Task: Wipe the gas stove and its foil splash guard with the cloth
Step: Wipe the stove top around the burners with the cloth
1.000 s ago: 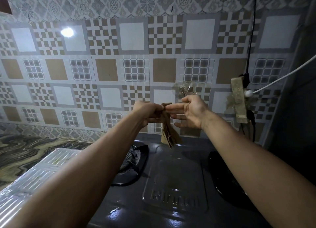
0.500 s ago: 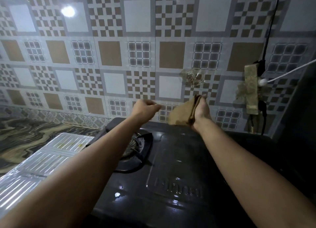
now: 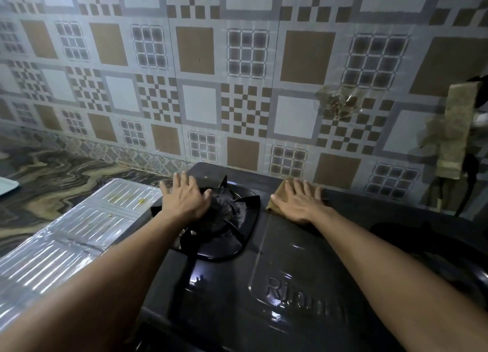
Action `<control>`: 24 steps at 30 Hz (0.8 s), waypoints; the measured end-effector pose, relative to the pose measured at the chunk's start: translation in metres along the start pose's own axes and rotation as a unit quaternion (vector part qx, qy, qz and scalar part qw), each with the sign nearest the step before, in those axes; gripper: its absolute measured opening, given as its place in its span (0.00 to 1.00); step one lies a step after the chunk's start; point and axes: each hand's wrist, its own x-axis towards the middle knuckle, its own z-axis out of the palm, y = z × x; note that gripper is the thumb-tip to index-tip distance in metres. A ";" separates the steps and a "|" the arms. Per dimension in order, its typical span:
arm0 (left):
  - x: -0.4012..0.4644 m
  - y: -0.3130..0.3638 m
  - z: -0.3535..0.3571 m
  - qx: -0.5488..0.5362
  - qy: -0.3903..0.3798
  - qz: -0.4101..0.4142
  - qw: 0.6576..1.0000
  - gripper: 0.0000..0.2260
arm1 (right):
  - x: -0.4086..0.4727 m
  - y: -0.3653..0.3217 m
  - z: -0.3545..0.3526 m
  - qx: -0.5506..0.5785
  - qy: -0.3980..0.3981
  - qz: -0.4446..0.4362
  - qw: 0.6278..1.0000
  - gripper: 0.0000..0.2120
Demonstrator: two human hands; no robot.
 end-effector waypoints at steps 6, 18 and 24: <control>0.010 -0.014 0.000 0.008 0.003 0.010 1.000 0.33 | 0.039 -0.014 -0.009 -0.040 -0.002 -0.067 0.997 0.38; 0.037 -0.044 0.014 -0.109 0.002 0.042 0.993 0.25 | 0.140 -0.135 -0.027 -0.023 -0.135 -0.205 0.969 0.43; 0.032 -0.041 0.014 -0.119 0.010 -0.004 0.993 0.28 | 0.161 -0.207 -0.017 -0.091 -0.112 -0.316 0.938 0.39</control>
